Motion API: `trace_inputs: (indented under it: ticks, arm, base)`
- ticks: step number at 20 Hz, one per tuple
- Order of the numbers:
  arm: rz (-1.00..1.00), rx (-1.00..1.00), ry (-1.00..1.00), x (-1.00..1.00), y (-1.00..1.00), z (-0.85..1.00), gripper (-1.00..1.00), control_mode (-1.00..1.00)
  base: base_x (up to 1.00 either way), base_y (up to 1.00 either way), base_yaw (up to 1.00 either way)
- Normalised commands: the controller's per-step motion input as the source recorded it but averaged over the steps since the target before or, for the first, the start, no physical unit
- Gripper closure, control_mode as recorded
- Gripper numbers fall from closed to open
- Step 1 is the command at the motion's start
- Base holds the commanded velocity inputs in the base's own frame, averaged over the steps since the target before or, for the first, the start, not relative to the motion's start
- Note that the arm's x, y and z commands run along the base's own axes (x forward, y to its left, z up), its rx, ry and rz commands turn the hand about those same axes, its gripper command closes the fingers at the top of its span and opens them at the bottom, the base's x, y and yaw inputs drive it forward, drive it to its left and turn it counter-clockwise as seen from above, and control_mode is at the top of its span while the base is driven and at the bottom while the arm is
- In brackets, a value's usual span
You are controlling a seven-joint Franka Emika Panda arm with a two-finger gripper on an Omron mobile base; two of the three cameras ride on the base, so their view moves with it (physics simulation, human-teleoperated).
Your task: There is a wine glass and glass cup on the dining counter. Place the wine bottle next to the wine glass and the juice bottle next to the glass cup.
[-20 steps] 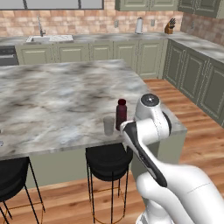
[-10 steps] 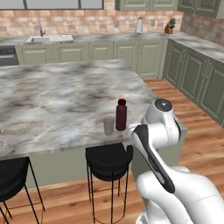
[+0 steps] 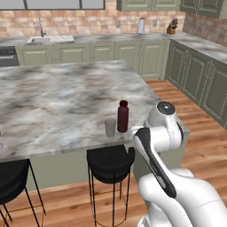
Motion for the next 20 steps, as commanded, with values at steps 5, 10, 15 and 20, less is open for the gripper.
trace_inputs:
  ticks: [5,10,15,20]
  arm:
    - [0.00,0.00,0.00,0.00,0.00,0.00,-1.00,1.00]
    - [0.00,0.00,0.00,0.00,0.00,0.00,-1.00,1.00]
    - [0.00,0.00,0.00,0.00,0.00,0.00,-1.00,1.00]
    - [0.00,0.00,0.00,0.00,0.00,0.00,-1.00,1.00]
  base:
    - [-0.16,0.04,0.00]
    - [-0.42,0.13,0.00]
    - [-0.48,0.15,0.02]
    - [-0.09,0.51,0.06]
